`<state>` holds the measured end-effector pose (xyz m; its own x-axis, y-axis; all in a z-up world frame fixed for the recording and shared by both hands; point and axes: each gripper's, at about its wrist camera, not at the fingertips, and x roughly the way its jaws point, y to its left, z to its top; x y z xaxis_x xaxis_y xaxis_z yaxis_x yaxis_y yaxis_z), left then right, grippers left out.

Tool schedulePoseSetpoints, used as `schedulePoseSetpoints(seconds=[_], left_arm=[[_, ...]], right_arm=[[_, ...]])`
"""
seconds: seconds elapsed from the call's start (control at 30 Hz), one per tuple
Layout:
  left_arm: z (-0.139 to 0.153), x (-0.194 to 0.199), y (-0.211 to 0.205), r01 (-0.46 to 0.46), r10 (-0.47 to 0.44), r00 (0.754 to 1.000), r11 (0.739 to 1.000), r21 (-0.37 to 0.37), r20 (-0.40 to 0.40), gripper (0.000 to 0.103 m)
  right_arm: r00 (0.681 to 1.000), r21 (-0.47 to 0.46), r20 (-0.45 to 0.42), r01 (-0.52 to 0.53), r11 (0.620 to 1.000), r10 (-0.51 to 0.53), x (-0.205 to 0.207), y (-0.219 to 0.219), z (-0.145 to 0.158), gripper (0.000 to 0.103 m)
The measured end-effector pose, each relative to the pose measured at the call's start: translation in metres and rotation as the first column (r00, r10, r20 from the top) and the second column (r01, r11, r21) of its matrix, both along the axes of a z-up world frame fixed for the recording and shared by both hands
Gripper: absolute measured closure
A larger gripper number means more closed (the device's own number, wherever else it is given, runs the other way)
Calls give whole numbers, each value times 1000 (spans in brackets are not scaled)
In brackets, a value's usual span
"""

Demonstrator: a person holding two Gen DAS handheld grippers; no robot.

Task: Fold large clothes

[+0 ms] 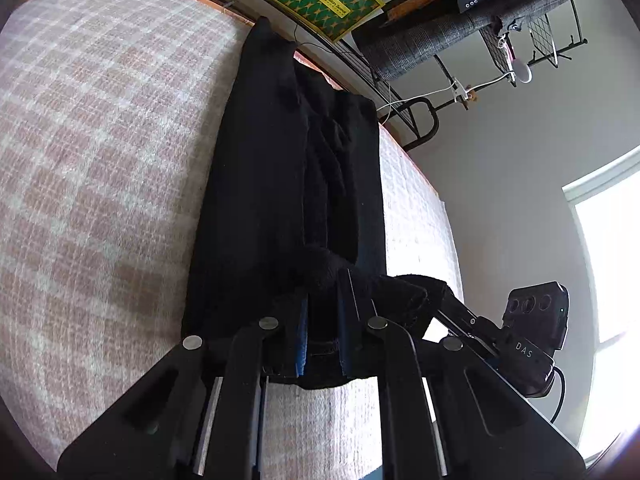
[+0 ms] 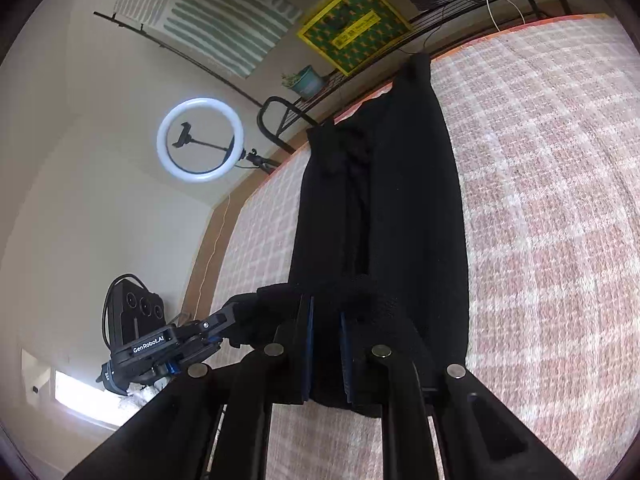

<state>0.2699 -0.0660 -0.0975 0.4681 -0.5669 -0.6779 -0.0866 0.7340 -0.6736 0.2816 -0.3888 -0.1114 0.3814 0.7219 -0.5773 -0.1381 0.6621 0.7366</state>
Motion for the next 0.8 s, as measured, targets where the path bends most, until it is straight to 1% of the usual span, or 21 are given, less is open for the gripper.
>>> schedulePoseSetpoints(seconds=[0.1, 0.2, 0.4, 0.57, 0.6, 0.63, 0.67, 0.7, 0.73, 0.77, 0.8], left_arm=[[-6, 18, 0, -13, 13, 1000, 1000, 14, -5, 93], [-18, 32, 2, -28, 28, 999, 1000, 7, -27, 93], [-40, 50, 4, -38, 40, 997, 999, 35, -64, 93], [-44, 57, 1, -18, 22, 998, 997, 74, -58, 92], [-44, 58, 1, -19, 24, 998, 997, 75, -59, 92], [-44, 59, 1, -20, 25, 998, 997, 76, -65, 90], [-43, 59, 2, -20, 25, 997, 997, 77, -71, 89], [-41, 59, 3, -21, 26, 997, 997, 76, -68, 82], [-37, 58, 6, -34, 38, 998, 996, 76, -50, 72], [-32, 57, 11, -47, 49, 998, 996, 79, -32, 67], [-28, 55, 14, -64, 65, 998, 994, 86, -16, 56]], right_arm=[[1000, -13, -8, 16, 1000, -17, 17, 2, -7, 93], [1000, -43, -13, 22, 999, -23, 31, 3, -15, 93], [998, -52, -33, 46, 998, -48, 53, 2, -31, 93], [998, -96, -34, 46, 994, -50, 64, 8, -40, 94], [998, -103, -33, 49, 993, -53, 65, 8, -40, 92], [998, -103, -32, 53, 993, -56, 66, 7, -39, 85], [998, -102, -31, 55, 993, -58, 67, 5, -36, 76], [998, -102, -23, 60, 993, -62, 67, 1, -31, 58], [998, -97, -4, 69, 993, -70, 65, -4, -25, 51], [997, -87, 28, 79, 993, -76, 60, -11, -17, 51], [996, -87, 43, 78, 993, -74, 57, -15, -10, 51]])
